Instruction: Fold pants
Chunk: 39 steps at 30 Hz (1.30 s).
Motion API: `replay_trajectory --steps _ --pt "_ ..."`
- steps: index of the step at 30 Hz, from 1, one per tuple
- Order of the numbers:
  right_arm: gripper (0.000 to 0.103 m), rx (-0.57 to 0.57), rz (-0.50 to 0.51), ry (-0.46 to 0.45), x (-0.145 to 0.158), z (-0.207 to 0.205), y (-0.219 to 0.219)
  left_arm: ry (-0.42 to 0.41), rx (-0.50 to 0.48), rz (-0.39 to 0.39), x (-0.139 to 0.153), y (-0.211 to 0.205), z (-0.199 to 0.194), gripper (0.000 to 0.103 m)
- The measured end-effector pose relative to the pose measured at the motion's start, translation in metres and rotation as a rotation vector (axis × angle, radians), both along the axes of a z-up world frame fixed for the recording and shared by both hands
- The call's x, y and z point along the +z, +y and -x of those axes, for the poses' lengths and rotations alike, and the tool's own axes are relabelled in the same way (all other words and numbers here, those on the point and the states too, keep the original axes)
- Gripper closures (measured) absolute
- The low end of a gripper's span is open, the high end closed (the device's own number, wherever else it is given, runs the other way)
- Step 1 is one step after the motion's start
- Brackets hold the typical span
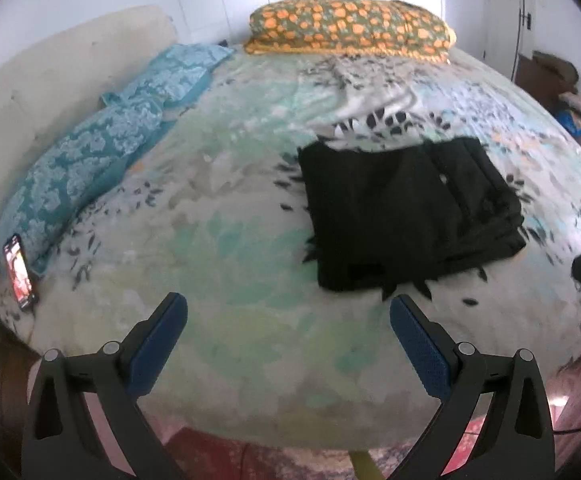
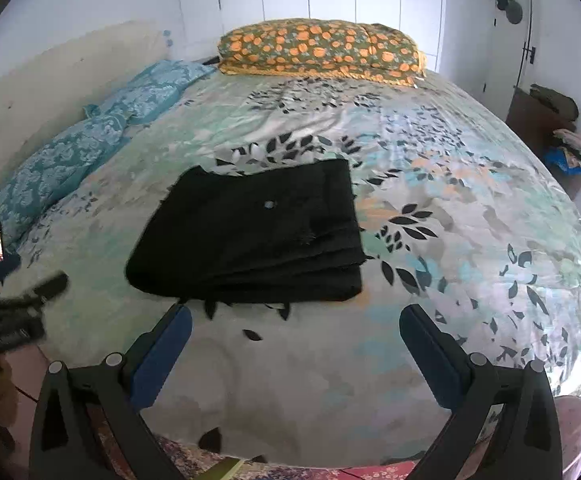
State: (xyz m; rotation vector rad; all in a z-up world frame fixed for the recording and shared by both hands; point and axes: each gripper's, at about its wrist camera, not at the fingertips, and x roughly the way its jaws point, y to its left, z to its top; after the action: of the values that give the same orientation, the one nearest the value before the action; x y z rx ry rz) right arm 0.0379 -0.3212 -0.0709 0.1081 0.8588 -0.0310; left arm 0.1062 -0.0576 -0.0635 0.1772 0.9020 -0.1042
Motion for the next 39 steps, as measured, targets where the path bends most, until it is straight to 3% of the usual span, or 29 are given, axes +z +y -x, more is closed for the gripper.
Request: replay_trajectory --steps 5,11,16,23,28,39 --pt "0.0 0.014 0.013 0.005 0.0 0.008 0.01 -0.008 -0.019 -0.035 -0.001 -0.008 0.01 0.001" --pt "0.0 -0.003 0.024 0.03 -0.008 0.014 0.01 0.003 -0.034 0.019 0.006 -0.006 0.011 0.001" --pt "0.0 -0.001 0.041 0.022 -0.008 0.013 0.014 0.0 -0.008 -0.072 -0.004 -0.007 0.008 0.001" --pt "0.0 0.003 0.102 0.01 -0.003 0.014 0.021 -0.009 -0.052 0.007 0.002 -0.004 0.011 0.001" --pt "0.0 -0.003 0.112 0.003 -0.001 0.015 0.02 0.035 -0.062 0.065 0.006 -0.008 0.004 0.001" --pt "0.0 0.011 0.124 0.017 -0.003 0.012 0.025 0.076 -0.053 0.066 0.002 -0.005 0.0 0.001"
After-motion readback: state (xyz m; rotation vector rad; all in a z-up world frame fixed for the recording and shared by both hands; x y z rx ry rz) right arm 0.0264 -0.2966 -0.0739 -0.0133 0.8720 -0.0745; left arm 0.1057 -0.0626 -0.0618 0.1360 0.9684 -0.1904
